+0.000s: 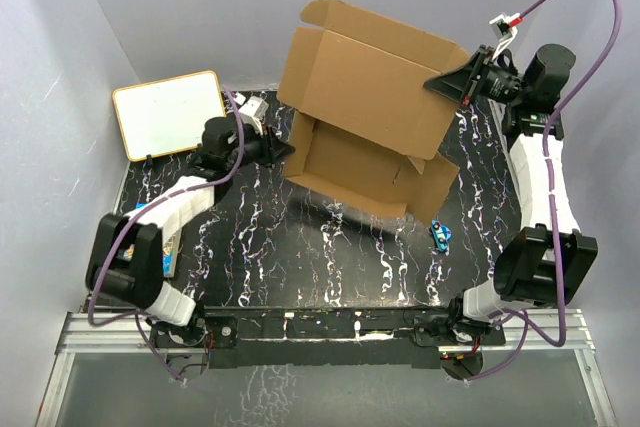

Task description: Fold the paper box

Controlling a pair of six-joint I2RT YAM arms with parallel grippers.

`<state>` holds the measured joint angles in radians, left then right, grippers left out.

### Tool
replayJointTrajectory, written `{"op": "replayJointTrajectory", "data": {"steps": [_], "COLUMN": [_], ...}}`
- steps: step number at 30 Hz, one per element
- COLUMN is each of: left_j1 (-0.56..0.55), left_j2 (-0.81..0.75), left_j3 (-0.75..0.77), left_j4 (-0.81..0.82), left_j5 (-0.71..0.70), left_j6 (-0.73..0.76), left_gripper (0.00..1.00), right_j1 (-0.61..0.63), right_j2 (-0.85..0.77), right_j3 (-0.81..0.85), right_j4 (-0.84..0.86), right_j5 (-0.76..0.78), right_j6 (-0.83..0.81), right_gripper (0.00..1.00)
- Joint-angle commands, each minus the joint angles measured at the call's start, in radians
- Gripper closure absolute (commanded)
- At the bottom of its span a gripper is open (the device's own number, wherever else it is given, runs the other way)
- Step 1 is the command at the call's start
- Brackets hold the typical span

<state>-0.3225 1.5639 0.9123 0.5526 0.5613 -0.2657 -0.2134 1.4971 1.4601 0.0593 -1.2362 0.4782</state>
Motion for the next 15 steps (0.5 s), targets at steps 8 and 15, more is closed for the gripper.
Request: {"op": "replayJointTrajectory", "data": {"steps": [8, 15], "left_j1": [-0.060, -0.130], "left_j2": [-0.367, -0.297], "left_j3": [-0.087, -0.089], "left_j4": [-0.807, -0.838], "left_j5": [-0.086, -0.195], "left_j6": [-0.088, -0.109], "left_gripper": [1.00, 1.00], "right_j1": [0.013, 0.062], "right_j2": [-0.090, -0.108], "right_j3": [-0.370, -0.587], "right_j4": [0.194, 0.277], "right_j5": [-0.003, -0.001], "right_j6": [-0.021, -0.076], "right_gripper": [0.92, 0.92]}}
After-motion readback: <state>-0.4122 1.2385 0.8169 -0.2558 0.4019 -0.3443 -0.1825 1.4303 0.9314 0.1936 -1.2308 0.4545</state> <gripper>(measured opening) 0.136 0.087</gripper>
